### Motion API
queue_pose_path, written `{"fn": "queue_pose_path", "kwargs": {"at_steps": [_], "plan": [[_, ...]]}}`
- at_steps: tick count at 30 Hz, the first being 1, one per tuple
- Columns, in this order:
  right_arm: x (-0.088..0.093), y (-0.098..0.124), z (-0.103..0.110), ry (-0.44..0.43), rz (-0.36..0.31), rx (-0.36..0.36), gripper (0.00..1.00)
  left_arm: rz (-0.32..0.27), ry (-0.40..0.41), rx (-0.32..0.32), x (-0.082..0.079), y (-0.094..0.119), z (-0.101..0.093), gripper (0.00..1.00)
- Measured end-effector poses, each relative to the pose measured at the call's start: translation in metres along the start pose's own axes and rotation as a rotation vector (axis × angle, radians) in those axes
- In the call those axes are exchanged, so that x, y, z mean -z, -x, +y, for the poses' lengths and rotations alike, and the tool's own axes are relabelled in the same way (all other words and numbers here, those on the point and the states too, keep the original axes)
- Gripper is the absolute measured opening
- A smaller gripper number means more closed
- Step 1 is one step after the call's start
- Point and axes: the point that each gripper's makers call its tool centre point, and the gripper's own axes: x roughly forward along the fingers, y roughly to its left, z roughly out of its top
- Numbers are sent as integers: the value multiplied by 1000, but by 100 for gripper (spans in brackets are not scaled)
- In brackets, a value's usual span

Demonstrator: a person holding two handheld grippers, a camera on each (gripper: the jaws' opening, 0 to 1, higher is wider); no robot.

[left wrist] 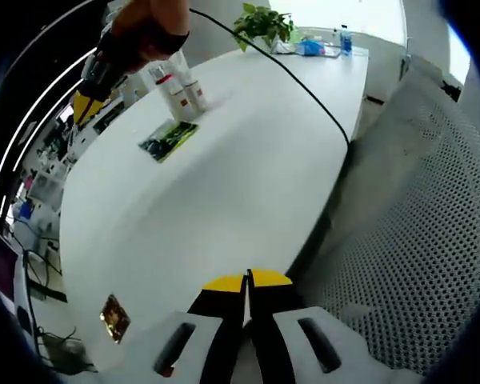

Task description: Arrange the skincare products in the storage area until every visible bottle or jar stands upright without overlapping.

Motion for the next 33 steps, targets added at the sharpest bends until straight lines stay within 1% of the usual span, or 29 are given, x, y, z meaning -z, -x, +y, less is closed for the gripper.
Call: {"fn": "queue_pose_path", "kwargs": {"at_steps": [4, 6, 9, 11, 18, 21, 26, 33], "plan": [[-19, -5, -5, 42, 29, 15, 0, -2, 1, 2, 0, 0, 0, 0], [-28, -7, -6, 55, 31, 19, 0, 5, -1, 6, 1, -1, -1, 0], [-34, -10, -9, 55, 34, 21, 0, 4, 4, 4, 1, -1, 0, 0], [-31, -13, -14, 54, 49, 30, 0, 7, 4, 6, 1, -1, -1, 0], [-8, -25, -30, 45, 116, 44, 0, 10, 6, 7, 2, -1, -1, 0], [1, -29, -36, 34, 135, 47, 0, 16, 7, 9, 3, -1, -2, 0], [12, -34, -47, -13, 134, 46, 0, 22, 9, 15, 5, -2, -2, 0], [24, -35, -69, -65, 139, 73, 0, 34, 13, 23, 7, -3, -3, 0]]}}
